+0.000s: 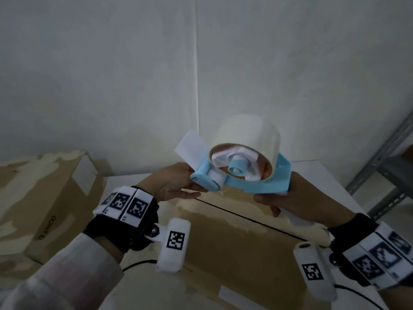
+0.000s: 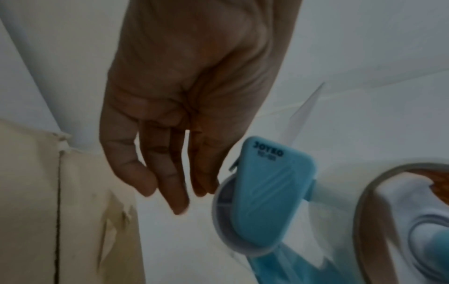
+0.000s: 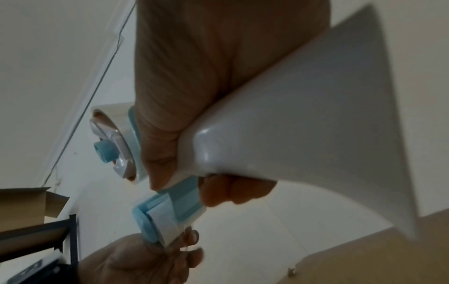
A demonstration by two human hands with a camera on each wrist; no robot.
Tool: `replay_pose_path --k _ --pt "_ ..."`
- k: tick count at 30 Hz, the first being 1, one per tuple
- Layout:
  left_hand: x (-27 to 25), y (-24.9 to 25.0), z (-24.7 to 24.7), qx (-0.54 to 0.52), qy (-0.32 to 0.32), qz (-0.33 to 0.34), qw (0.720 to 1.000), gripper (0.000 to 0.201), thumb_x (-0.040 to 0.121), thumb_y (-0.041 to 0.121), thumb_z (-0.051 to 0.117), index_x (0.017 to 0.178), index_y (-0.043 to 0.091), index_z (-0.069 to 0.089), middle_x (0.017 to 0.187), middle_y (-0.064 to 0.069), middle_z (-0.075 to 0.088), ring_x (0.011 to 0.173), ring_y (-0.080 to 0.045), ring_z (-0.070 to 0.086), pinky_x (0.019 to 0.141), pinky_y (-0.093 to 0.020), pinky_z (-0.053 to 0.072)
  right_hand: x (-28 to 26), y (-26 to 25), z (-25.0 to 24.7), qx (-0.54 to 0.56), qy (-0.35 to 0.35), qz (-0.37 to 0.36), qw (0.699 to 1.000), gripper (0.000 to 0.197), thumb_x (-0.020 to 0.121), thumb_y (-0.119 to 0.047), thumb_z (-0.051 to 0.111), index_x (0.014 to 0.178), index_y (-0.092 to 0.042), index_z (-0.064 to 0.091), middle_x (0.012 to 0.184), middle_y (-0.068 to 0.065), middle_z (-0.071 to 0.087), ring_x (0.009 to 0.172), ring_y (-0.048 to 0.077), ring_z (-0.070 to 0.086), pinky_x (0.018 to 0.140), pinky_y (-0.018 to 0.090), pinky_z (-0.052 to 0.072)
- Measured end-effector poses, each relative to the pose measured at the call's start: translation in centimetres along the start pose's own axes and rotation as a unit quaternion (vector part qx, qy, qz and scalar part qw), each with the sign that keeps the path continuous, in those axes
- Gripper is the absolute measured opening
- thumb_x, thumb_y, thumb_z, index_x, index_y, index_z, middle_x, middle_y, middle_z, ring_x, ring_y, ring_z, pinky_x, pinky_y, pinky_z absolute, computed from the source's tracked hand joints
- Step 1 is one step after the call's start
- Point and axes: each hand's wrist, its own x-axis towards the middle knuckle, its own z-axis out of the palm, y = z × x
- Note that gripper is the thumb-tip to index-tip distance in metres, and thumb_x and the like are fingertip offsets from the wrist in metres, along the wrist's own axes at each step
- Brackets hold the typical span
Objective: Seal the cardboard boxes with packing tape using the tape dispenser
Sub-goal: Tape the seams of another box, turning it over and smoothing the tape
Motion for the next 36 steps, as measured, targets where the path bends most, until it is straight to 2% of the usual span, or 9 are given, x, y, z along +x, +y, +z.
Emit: replay_pose_path --k 3,5,9,16,21,25,30,33,36 --pt "0.3 -0.4 -0.4 0.011 0.012 -0.010 1.000 0.018 0.095 0.006 0.046 0.085 0.013 0.059 0.078 0.000 0.066 0.069 -0.008 0.062 0.066 -0.025 0.052 0.5 0.0 0.5 0.002 0.004 0.008 1.000 0.014 0.065 -0.043 0.069 0.069 -0.030 0.066 0.062 0.023 0.060 0.047 0.020 0.055 0.054 0.029 0.045" --pt "0.5 -0.8 -0.7 0.003 0.020 -0.015 1.000 0.017 0.095 0.007 0.047 0.085 0.012 0.060 0.074 0.000 0.067 0.062 -0.005 0.065 0.063 -0.024 0.053 0.9 -0.2 0.8 0.009 0.003 0.009 1.000 0.007 0.070 -0.035 0.072 0.069 -0.031 0.066 0.065 0.027 0.061 0.048 0.021 0.055 0.054 0.029 0.045" --pt "0.9 -1.4 -1.4 -0.017 0.021 -0.030 0.999 0.016 0.096 0.007 0.045 0.086 0.010 0.057 0.076 -0.004 0.065 0.051 -0.003 0.064 0.055 -0.022 0.056 1.3 0.1 1.3 0.004 -0.014 0.009 1.000 0.016 0.077 -0.019 0.071 0.069 -0.033 0.067 0.064 0.012 0.062 0.049 0.019 0.054 0.053 0.029 0.046" --pt "1.5 -2.0 -2.3 0.011 0.069 0.006 0.998 0.022 0.093 0.001 0.046 0.076 0.014 0.052 0.076 -0.005 0.056 0.066 -0.014 0.053 0.047 -0.014 0.050 1.8 -0.4 2.6 -0.015 -0.020 0.031 0.999 0.022 0.079 -0.014 0.068 0.065 -0.030 0.063 0.050 -0.014 0.061 0.044 0.008 0.050 0.049 0.019 0.046" --pt "2.0 -2.4 -3.5 0.043 0.071 -0.017 0.996 0.019 0.088 -0.008 0.050 0.074 0.002 0.057 0.073 -0.010 0.057 0.064 -0.013 0.055 0.045 -0.011 0.049 1.7 -0.4 2.8 -0.011 -0.023 0.045 0.999 0.014 0.080 -0.016 0.067 0.072 -0.027 0.067 0.058 -0.001 0.061 0.046 0.018 0.051 0.048 0.024 0.044" --pt "2.5 -2.5 -3.4 0.053 0.086 -0.006 0.995 0.025 0.086 -0.009 0.052 0.064 0.001 0.055 0.065 -0.011 0.055 0.061 -0.014 0.054 0.043 -0.010 0.049 1.9 0.0 2.5 -0.021 -0.025 0.059 0.998 0.019 0.081 -0.015 0.066 0.068 -0.028 0.067 0.055 -0.002 0.059 0.043 0.015 0.049 0.045 0.024 0.043" --pt "3.6 -2.8 -3.5 0.065 0.061 0.005 0.996 0.018 0.086 -0.008 0.054 0.073 0.006 0.057 0.073 -0.009 0.057 0.065 -0.013 0.055 0.047 -0.012 0.051 1.9 0.0 2.0 -0.064 -0.044 0.060 0.995 0.015 0.081 -0.016 0.065 0.068 -0.023 0.062 0.051 0.000 0.058 0.043 0.013 0.049 0.046 0.021 0.042" --pt "3.5 -3.6 -5.6 0.058 0.112 0.023 0.992 0.018 0.083 -0.004 0.060 0.069 0.006 0.059 0.074 -0.009 0.059 0.066 -0.014 0.054 0.050 -0.010 0.050 0.9 0.2 0.4 -0.067 -0.037 0.081 0.994 0.017 0.079 -0.014 0.068 0.064 -0.014 0.060 0.046 -0.002 0.053 0.041 0.008 0.047 0.043 0.022 0.039" --pt "3.0 -4.6 -7.6 0.032 0.126 0.018 0.991 0.016 0.084 -0.004 0.059 0.070 0.004 0.061 0.077 -0.006 0.062 0.070 -0.013 0.056 0.052 -0.008 0.051 -0.3 1.0 -1.7 -0.021 -0.026 0.098 0.995 0.021 0.065 -0.040 0.075 0.064 -0.023 0.063 0.051 -0.001 0.056 0.045 0.009 0.047 0.043 0.024 0.038"
